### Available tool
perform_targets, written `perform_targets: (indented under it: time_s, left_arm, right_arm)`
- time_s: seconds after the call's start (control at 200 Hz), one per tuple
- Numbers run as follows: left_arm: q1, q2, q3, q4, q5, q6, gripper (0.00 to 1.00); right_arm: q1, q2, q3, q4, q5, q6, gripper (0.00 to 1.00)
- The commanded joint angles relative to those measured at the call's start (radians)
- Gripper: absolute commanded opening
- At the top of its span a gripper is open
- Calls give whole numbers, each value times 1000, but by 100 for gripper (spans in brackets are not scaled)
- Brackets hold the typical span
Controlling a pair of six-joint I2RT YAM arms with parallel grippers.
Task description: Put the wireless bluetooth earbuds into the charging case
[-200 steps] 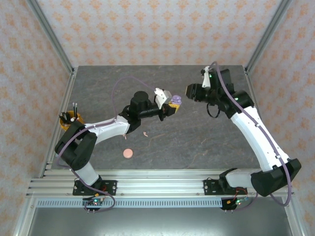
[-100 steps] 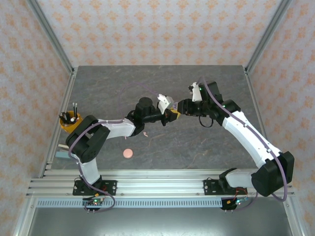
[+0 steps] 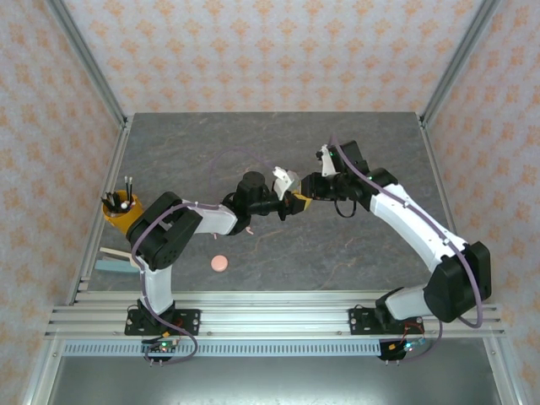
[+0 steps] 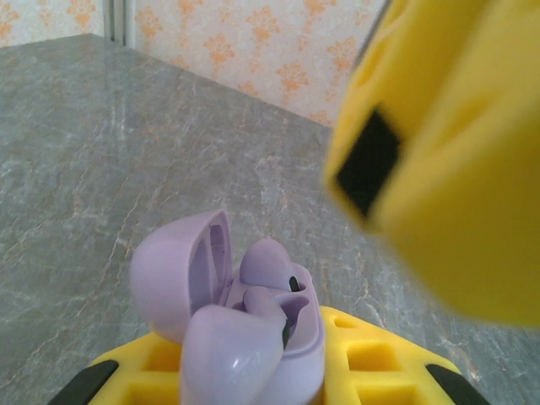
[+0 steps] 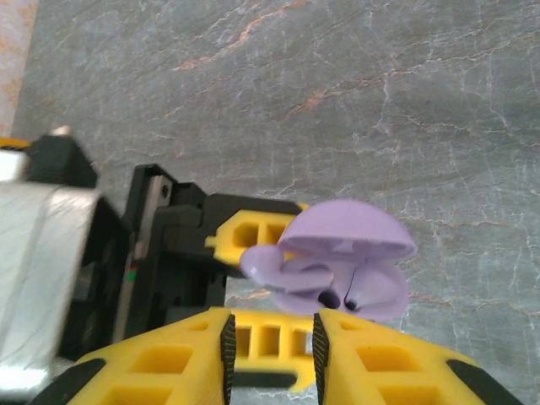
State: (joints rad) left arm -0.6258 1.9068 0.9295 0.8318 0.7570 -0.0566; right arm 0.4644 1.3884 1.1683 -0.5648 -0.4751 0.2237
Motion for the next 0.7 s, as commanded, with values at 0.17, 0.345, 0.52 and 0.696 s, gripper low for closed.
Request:
perform_targets:
  time_s: [0.17, 0.345, 0.52, 0.696]
  left_arm:
    - [8, -3, 32, 75, 60, -26, 0]
    - [12, -6, 21, 74, 61, -22, 0]
    - [17, -13, 18, 69, 58, -18, 0]
    - [21, -7, 23, 55, 59, -15, 0]
  right_arm:
    - [4, 58, -9, 66, 48, -19, 32]
    - [2, 66, -12, 64, 77, -22, 32]
    - [-20, 48, -18, 33, 123, -28, 29]
    - [-46, 22, -18, 4, 147, -29, 28]
